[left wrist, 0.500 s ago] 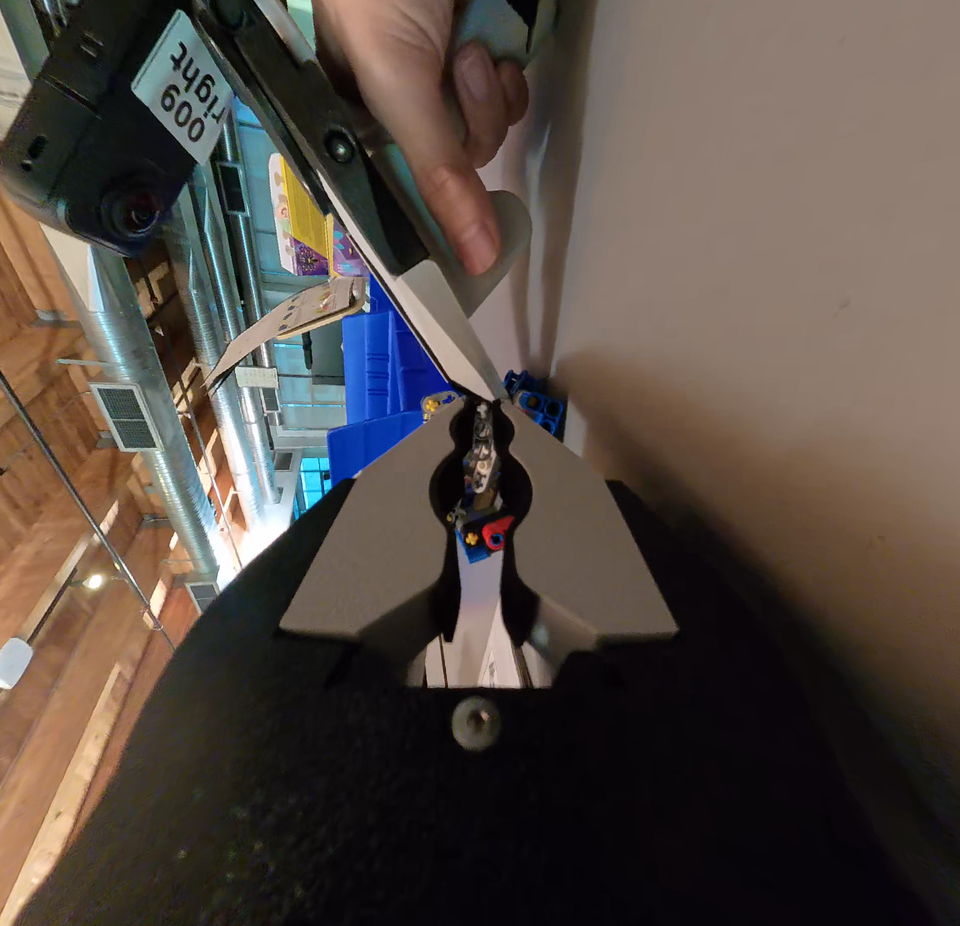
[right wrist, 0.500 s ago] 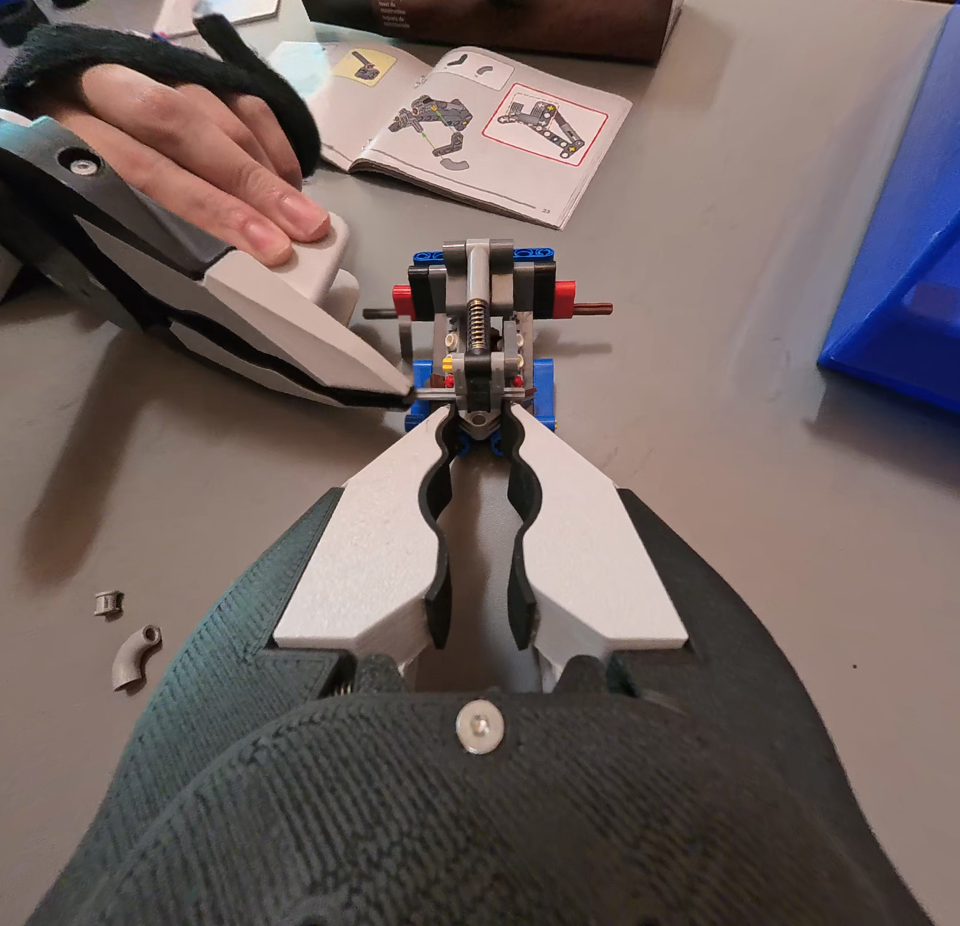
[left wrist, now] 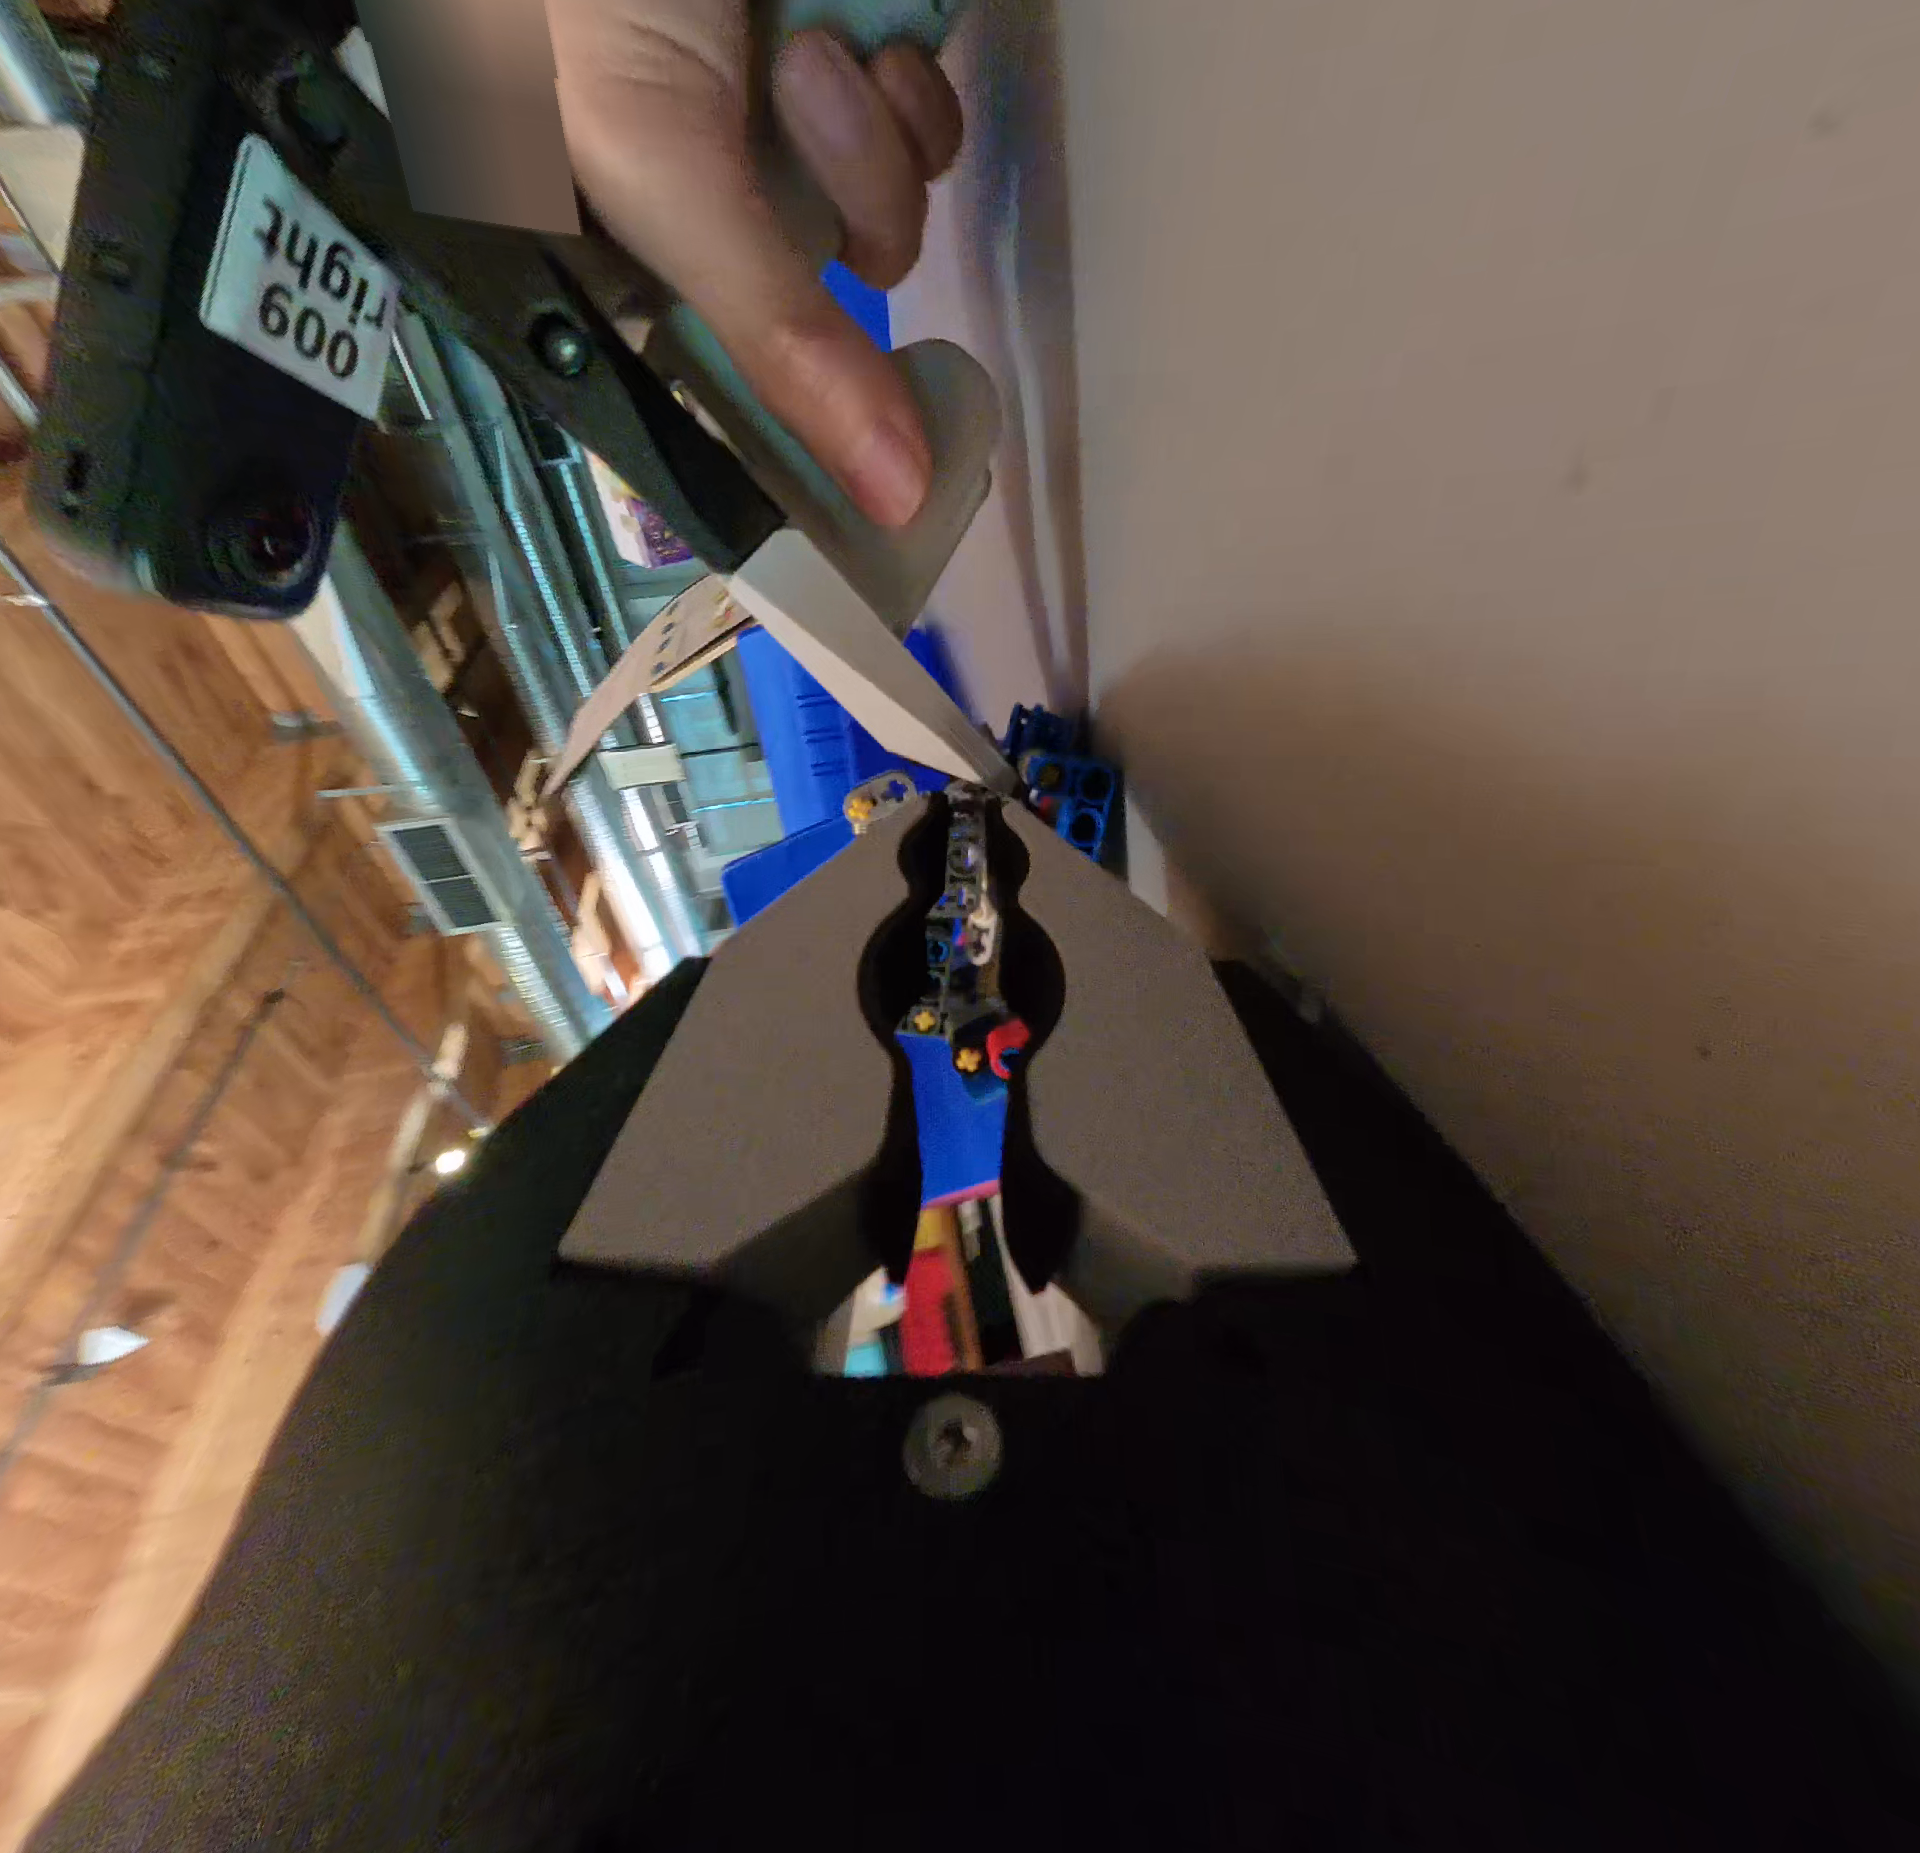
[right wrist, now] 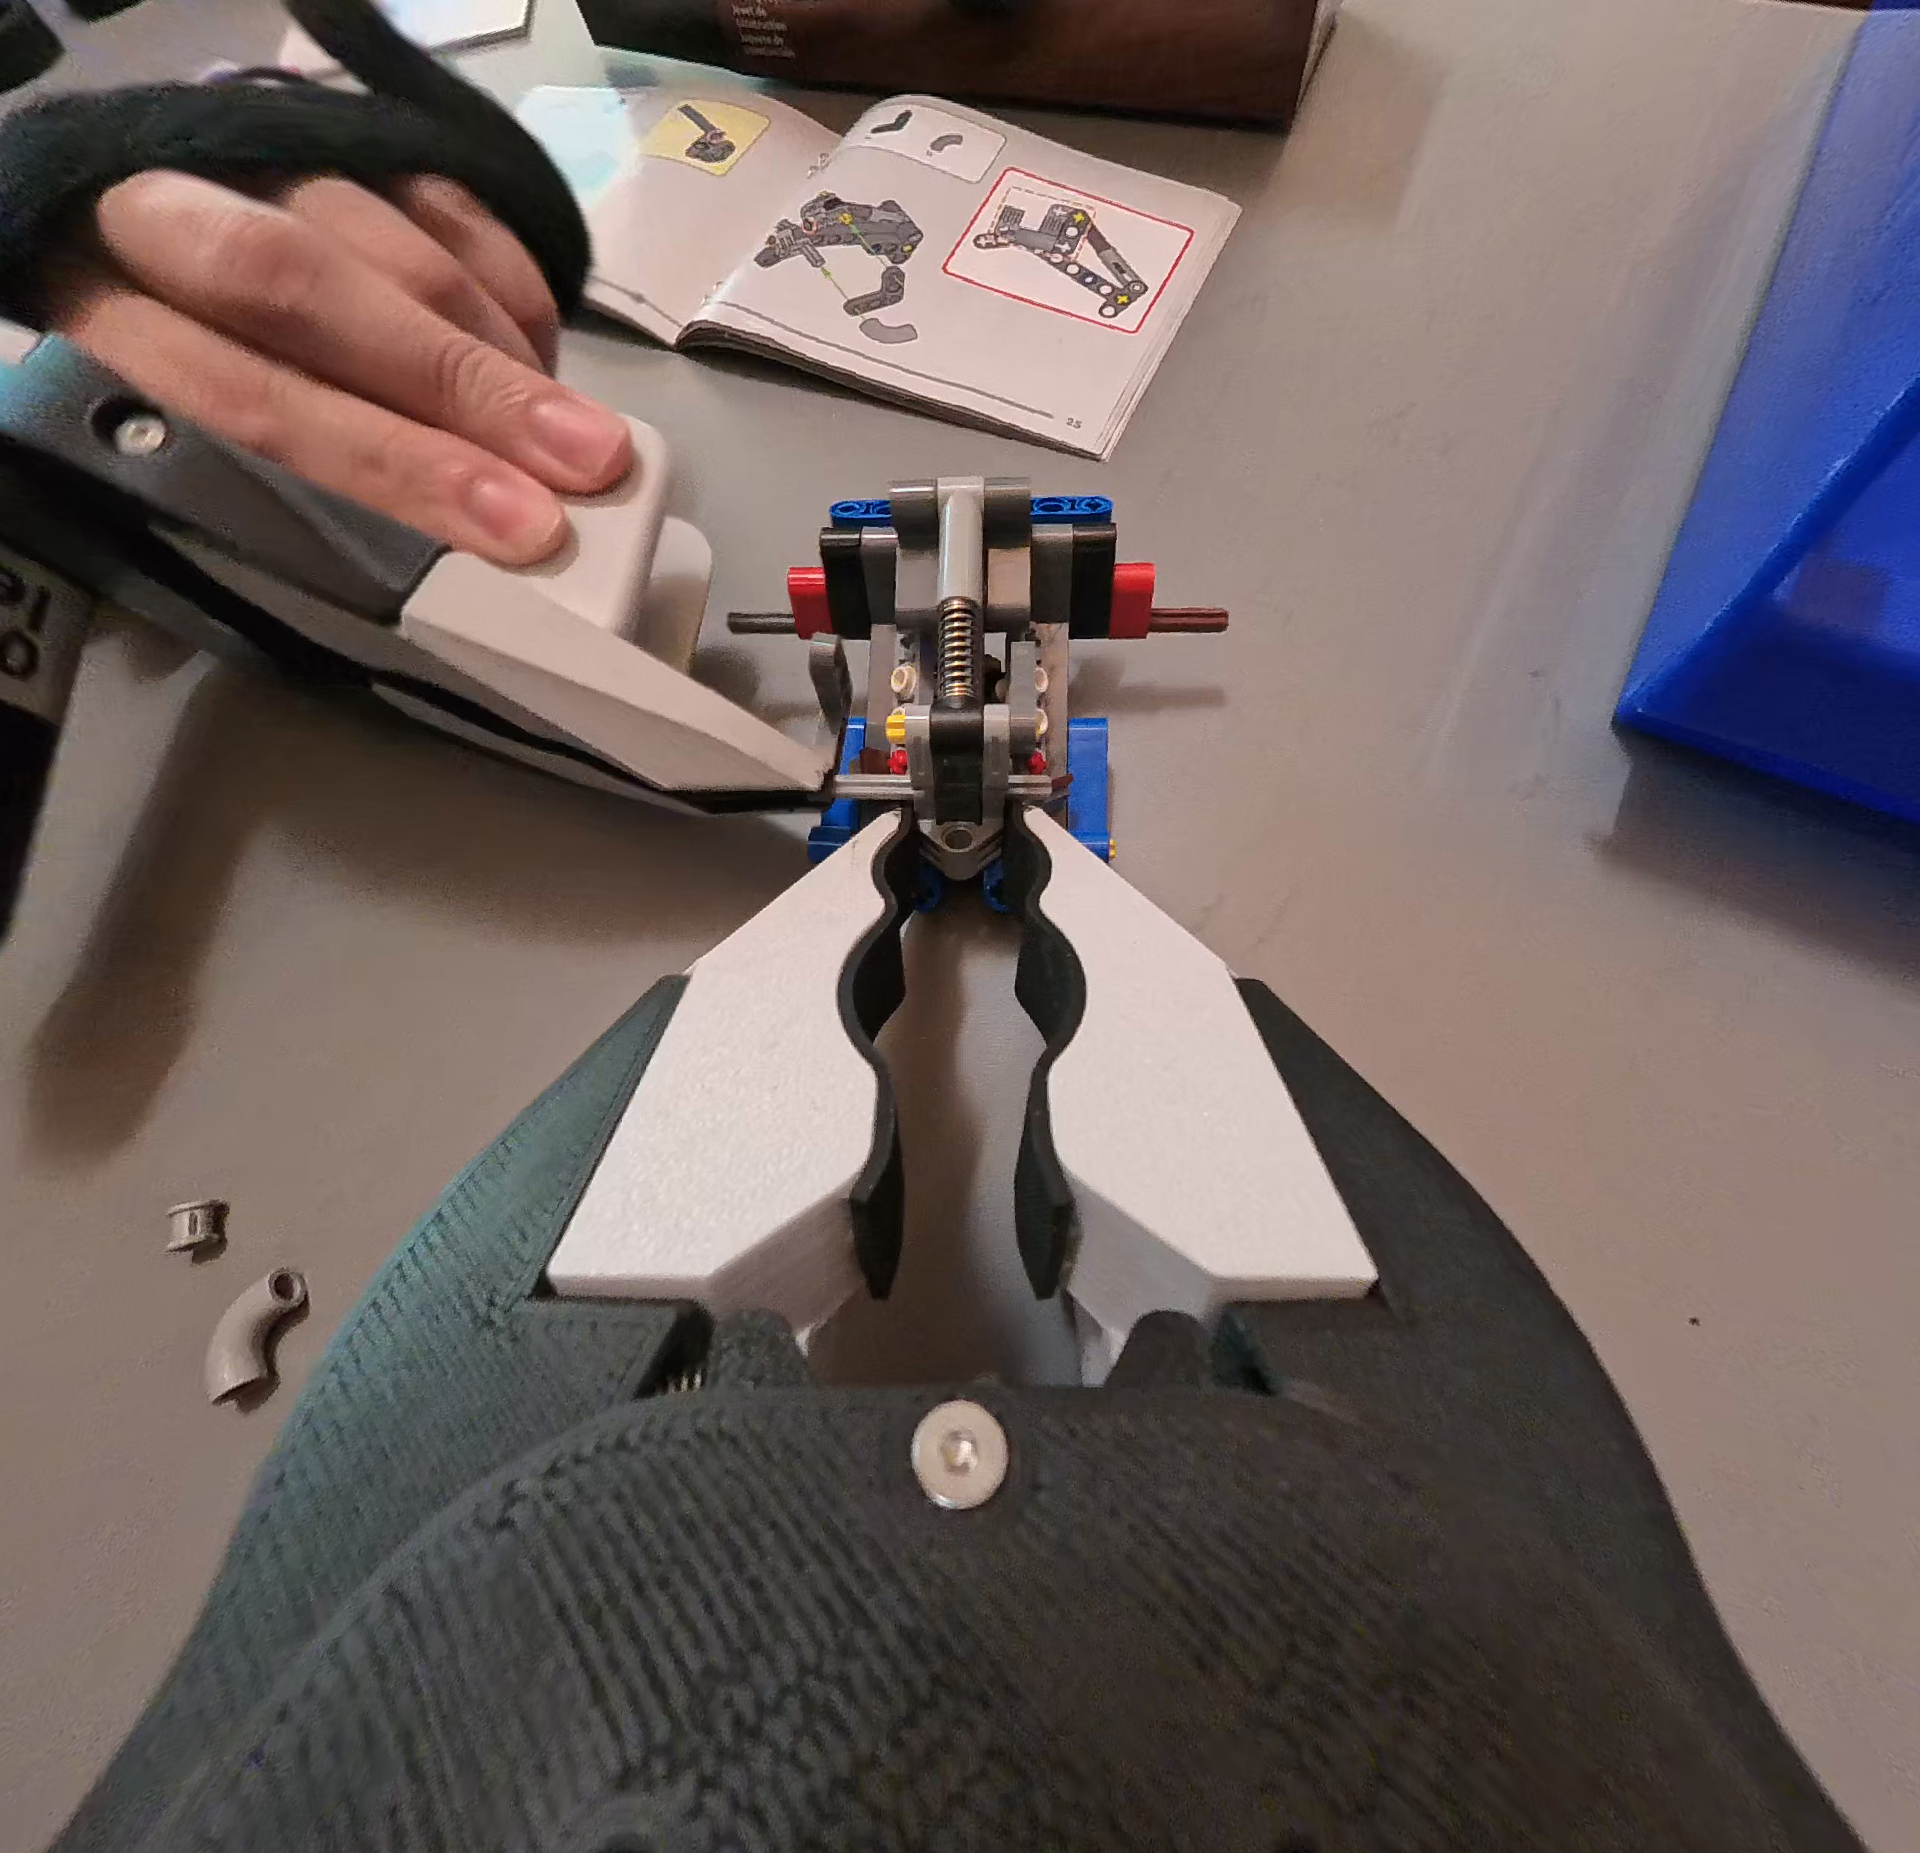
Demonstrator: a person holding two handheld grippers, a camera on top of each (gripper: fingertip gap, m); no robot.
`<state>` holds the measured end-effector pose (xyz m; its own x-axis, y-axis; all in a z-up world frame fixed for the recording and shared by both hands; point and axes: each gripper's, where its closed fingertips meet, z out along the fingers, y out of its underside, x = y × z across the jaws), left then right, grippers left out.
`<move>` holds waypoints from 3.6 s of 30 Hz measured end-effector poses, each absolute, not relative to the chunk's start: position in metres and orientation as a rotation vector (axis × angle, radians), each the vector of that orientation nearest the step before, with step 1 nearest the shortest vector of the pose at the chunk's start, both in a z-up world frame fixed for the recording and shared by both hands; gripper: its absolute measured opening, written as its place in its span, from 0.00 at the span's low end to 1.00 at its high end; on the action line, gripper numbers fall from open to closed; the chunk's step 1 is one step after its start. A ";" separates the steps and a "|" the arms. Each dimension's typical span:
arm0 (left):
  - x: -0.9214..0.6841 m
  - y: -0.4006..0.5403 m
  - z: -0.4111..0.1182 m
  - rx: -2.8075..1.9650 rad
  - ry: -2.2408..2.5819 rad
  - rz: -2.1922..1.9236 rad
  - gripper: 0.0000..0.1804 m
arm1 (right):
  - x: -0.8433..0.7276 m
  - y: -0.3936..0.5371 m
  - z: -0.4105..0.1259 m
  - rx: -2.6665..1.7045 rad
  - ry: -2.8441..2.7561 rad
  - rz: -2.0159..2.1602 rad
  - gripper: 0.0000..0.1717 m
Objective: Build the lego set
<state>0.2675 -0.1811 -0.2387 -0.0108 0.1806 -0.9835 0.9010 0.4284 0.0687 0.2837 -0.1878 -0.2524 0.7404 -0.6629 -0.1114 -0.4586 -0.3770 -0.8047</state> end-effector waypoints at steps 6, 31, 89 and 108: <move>0.268 -0.182 -0.239 0.984 1.524 -0.781 0.02 | 0.284 -0.188 -0.253 -2.041 0.849 -0.299 0.08; 0.273 -0.185 -0.239 0.628 1.844 -0.916 0.02 | 0.288 -0.189 -0.253 -2.020 0.899 -0.308 0.08; 0.292 -0.174 -0.230 -0.103 2.223 -1.104 0.04 | 0.289 -0.190 -0.252 -2.019 0.900 -0.322 0.08; 0.261 -0.175 -0.243 0.449 1.951 -0.805 0.05 | 0.289 -0.189 -0.252 -2.007 0.908 -0.293 0.08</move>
